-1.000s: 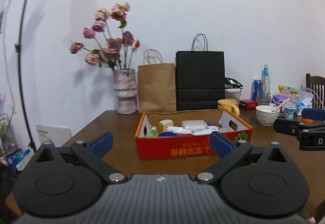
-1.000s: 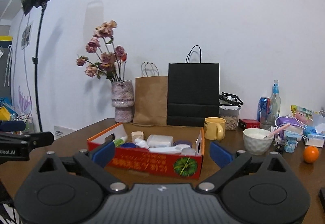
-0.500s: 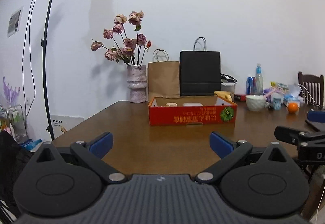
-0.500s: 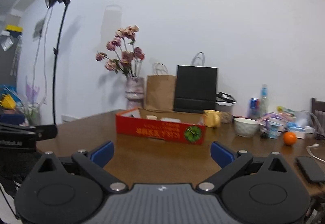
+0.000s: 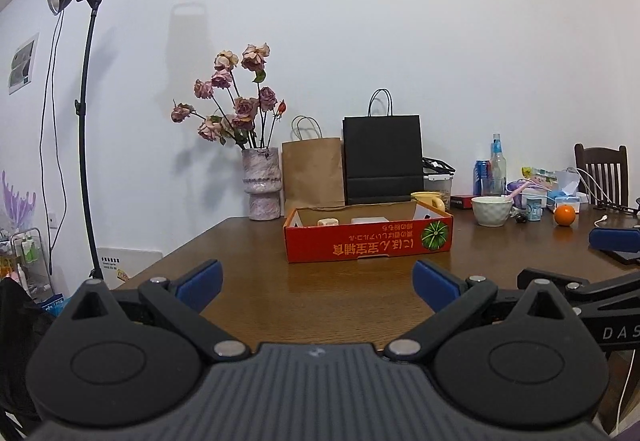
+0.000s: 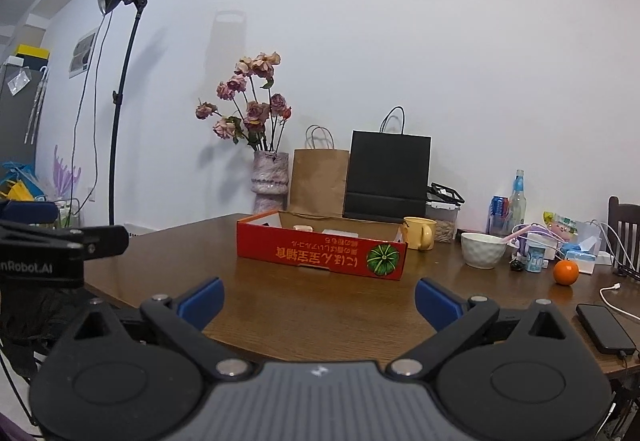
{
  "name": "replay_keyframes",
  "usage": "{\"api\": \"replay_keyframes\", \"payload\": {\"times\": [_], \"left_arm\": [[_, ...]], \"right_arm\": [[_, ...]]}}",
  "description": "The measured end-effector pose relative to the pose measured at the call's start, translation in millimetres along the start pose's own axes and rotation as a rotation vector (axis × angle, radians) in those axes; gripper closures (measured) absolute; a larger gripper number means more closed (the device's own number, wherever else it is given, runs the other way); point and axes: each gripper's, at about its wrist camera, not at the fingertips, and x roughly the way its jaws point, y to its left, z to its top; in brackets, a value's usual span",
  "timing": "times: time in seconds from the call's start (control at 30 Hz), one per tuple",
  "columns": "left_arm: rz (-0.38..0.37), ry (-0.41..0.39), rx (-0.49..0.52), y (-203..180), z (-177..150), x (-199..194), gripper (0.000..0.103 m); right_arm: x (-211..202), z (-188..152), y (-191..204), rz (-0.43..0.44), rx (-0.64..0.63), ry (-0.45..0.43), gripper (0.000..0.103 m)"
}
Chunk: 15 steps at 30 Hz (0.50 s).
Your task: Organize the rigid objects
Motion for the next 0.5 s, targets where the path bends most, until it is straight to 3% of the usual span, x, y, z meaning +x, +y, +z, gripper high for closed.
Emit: {"api": "replay_keyframes", "payload": {"times": [0.5], "left_arm": [[0.003, -0.008, 0.006, -0.1, -1.0, -2.2, 0.0]], "right_arm": [[0.9, -0.4, 1.1, 0.011, 0.003, 0.001, 0.001]]}}
